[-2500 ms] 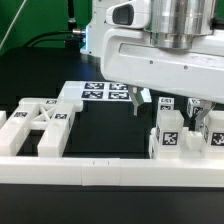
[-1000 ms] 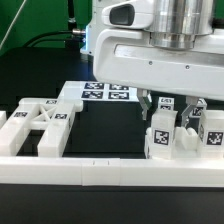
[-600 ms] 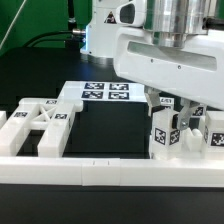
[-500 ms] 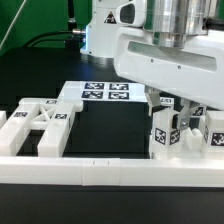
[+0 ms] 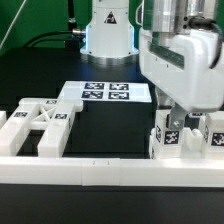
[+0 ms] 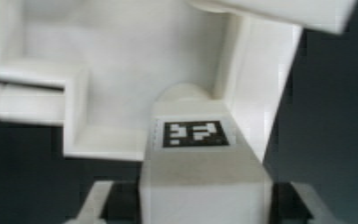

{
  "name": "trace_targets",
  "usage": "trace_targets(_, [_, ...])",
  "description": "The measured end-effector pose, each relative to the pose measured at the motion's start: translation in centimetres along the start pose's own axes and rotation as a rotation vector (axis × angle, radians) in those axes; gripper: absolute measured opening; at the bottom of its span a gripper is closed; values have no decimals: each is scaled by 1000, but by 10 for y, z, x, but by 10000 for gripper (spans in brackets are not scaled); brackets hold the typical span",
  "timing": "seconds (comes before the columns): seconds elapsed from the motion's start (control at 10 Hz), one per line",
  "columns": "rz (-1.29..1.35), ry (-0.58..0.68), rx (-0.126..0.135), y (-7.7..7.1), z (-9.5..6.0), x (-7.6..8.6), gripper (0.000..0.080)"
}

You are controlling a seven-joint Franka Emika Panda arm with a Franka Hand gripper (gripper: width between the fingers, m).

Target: Assemble chair

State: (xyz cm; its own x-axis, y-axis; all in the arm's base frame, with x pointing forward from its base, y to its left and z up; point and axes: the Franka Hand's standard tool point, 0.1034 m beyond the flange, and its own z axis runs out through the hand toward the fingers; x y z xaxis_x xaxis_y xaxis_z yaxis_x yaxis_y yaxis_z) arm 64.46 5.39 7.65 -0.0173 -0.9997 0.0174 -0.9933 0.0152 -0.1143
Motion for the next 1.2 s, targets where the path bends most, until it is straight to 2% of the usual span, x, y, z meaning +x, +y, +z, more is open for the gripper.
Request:
trace_targets(0.1, [73, 6, -7, 1, 0, 1, 287])
trace_targets(0.3, [184, 11, -37, 5, 1, 5, 288])
trace_targets(0.5, [251, 20, -50, 8, 0, 7, 288])
trace_targets(0.7, [194, 20, -51, 8, 1, 7, 288])
trace_targets(0.8, [128, 16, -57, 8, -1, 6, 500])
trace_targets(0.9, [-13, 14, -59, 6, -4, 5, 604])
trace_targets(1.2, [-428, 1, -39, -4, -15, 1, 635])
